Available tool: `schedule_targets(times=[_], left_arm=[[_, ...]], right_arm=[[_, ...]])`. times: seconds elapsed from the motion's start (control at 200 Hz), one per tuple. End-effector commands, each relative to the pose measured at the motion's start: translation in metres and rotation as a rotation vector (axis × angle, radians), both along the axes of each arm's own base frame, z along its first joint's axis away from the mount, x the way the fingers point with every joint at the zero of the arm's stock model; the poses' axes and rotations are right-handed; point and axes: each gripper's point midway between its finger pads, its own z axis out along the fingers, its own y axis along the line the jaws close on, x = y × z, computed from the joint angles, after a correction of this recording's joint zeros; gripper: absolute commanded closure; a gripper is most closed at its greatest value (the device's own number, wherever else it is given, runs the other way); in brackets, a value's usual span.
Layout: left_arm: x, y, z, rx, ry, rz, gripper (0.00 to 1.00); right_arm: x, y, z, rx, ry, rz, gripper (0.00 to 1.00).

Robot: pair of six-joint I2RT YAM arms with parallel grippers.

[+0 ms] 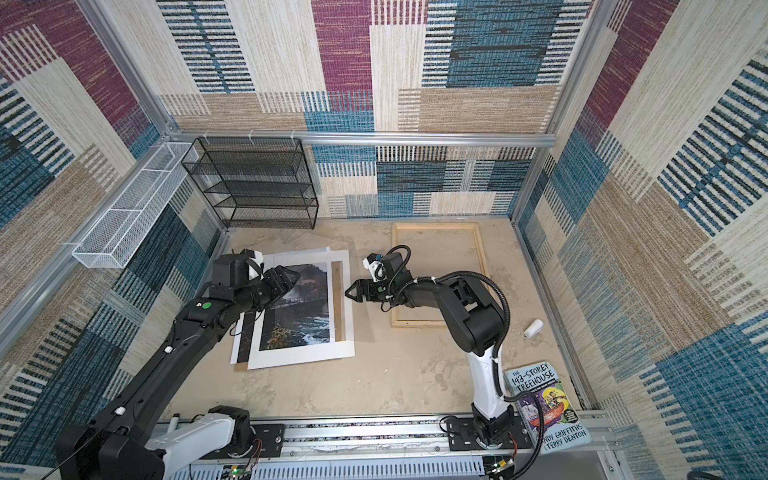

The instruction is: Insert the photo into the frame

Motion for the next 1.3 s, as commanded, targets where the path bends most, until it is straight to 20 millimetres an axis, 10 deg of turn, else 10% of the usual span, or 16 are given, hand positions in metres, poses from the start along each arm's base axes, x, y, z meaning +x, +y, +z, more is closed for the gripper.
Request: schedule_targets(times=[0.0,0.951,1.292], left_arm=[[-0.001,0.002,0.006,0.035,-0.019,-0.013,0.28],[0.004,0.003,-0.009,0.145,0.036,-0.102,0.98],[0.006,-0.007,0.018,0.098,-0.06,-0.198,1.0]], right_arm=[[-0.018,-0.01,-0.023,-0.061,0.13,-0.02,0.07],[-0.013,-0.014,-0.019,-0.067,0.122,-0.033,0.07],[0.001,-0.02,0.003,-0.051,0.071,-0.037,0.08]])
